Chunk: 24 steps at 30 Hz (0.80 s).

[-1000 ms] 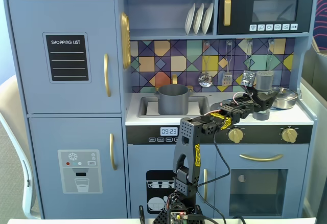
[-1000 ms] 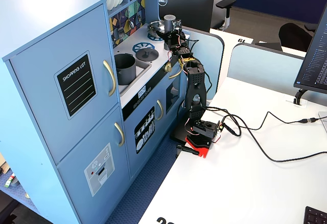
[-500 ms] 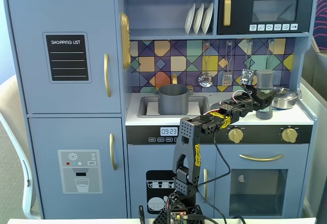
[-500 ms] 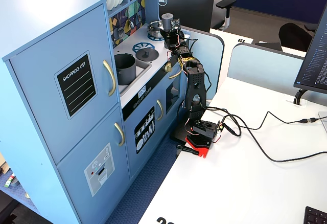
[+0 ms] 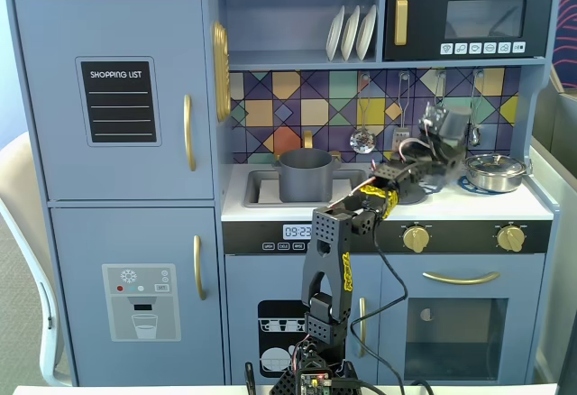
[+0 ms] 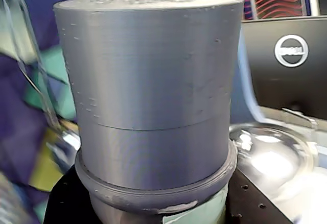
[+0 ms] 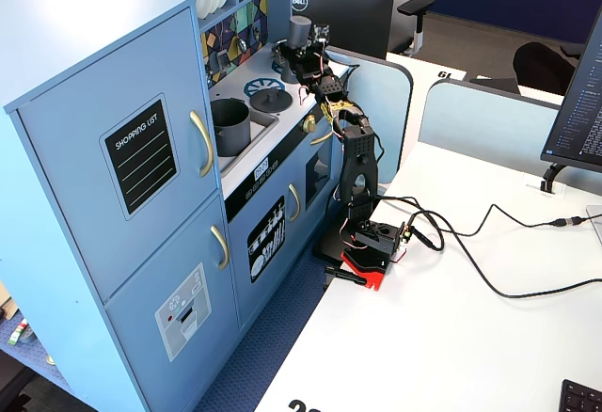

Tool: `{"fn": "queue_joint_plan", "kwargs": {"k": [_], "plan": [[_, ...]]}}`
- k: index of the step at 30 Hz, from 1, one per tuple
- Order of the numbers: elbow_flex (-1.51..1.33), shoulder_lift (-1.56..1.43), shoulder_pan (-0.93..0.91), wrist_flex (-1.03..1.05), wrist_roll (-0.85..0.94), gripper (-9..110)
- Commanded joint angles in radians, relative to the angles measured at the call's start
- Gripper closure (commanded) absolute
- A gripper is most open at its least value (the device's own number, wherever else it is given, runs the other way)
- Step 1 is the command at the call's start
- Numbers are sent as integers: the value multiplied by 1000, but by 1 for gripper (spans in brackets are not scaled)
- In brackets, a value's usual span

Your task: Put salt in the gray recipient

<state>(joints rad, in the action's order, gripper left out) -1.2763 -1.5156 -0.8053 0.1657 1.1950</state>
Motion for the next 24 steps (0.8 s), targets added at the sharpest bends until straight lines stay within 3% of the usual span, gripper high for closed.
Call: {"fn": "queue_joint_plan", "kwargs": {"k": [1, 15, 24], "plan": [[219, -132, 54, 155, -127, 101], [258, -305, 357, 483, -518, 101], [252, -360, 577, 538, -822, 101]]}}
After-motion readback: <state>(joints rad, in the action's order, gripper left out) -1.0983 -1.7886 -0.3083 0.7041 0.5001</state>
